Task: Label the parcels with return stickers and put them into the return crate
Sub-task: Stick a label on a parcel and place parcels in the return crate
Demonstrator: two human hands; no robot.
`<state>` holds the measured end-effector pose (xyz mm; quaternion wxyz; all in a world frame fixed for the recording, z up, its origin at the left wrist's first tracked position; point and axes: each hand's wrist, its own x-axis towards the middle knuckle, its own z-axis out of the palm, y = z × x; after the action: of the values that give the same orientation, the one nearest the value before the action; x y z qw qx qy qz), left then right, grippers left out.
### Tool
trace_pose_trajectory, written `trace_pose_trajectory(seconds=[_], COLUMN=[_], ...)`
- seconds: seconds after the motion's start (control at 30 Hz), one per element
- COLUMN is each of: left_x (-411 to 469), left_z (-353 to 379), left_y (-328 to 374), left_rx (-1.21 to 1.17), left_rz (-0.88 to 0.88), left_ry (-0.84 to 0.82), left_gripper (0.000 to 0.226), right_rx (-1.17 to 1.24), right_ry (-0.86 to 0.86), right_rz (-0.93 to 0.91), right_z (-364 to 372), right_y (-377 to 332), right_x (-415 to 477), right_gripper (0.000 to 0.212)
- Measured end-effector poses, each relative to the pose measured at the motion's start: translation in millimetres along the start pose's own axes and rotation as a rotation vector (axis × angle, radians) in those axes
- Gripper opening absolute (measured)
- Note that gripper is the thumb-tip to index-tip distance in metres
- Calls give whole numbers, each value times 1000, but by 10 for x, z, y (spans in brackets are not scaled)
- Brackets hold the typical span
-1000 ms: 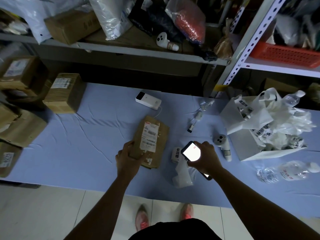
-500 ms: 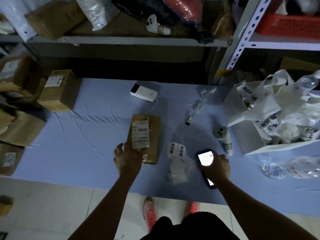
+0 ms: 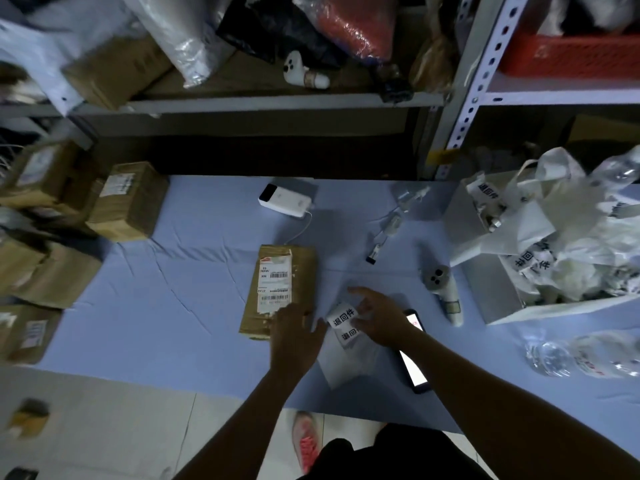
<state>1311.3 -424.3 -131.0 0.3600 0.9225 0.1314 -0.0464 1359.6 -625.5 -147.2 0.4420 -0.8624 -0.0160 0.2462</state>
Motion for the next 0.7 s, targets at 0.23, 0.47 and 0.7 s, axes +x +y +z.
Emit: trace_pose_trajectory(seconds=[0.23, 0.47, 0.7], left_x=[-116, 148, 158], left_z=[172, -108, -162], left_y=[465, 419, 202], left_rx=[-348, -579, -154], left_rz=[-59, -122, 212], left_ry=[-13, 91, 39], left_gripper=[39, 28, 30], right_rx=[587, 684, 723], right_ry=[162, 118, 146], right_rz=[62, 70, 17], right_z=[-141, -136, 42], right_y=[-305, -459, -486], right_x=[76, -39, -135], right_gripper=[50, 34, 33])
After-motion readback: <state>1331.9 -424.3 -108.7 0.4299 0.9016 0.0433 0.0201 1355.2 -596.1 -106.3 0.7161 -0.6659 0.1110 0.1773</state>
